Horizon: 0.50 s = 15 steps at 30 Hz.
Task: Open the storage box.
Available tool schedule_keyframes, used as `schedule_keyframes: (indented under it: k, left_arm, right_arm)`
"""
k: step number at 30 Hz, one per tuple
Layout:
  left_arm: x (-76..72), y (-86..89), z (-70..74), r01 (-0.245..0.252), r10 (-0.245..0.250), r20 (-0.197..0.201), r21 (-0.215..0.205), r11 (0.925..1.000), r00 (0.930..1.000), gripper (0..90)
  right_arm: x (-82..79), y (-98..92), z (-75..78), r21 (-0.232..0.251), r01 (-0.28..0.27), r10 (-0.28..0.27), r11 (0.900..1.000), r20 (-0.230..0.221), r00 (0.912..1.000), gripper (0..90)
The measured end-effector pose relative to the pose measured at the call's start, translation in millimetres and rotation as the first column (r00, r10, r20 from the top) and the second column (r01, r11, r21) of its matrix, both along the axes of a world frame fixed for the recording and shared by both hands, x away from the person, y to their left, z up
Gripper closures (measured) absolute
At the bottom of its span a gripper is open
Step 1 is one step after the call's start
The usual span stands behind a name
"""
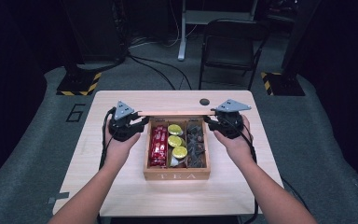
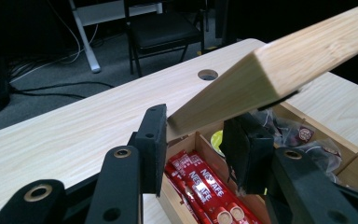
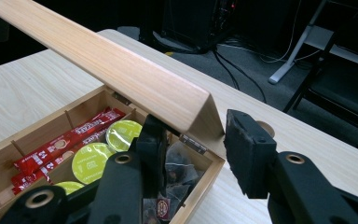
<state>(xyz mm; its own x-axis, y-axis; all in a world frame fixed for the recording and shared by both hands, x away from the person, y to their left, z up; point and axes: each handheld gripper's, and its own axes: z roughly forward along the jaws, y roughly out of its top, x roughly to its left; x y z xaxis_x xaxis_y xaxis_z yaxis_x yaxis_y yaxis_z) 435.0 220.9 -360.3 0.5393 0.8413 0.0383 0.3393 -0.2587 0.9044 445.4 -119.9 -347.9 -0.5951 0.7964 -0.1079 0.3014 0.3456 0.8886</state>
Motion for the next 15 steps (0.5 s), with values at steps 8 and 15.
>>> schedule_keyframes:
  k: [8,15]
  left_arm:
    - [4.4,-0.3,2.7,-0.010,0.009,-0.020,-0.019,0.9998,0.9998,60.5]
    - [9.1,-0.4,1.4,-0.008,0.007,-0.021,-0.039,0.9992,0.9998,58.3]
  right_arm:
    - [4.6,-0.5,1.8,0.017,0.003,-0.003,1.000,-0.003,1.0000,59.0]
    - [6.3,0.0,3.2,0.005,0.004,-0.004,1.000,-0.007,1.0000,59.1]
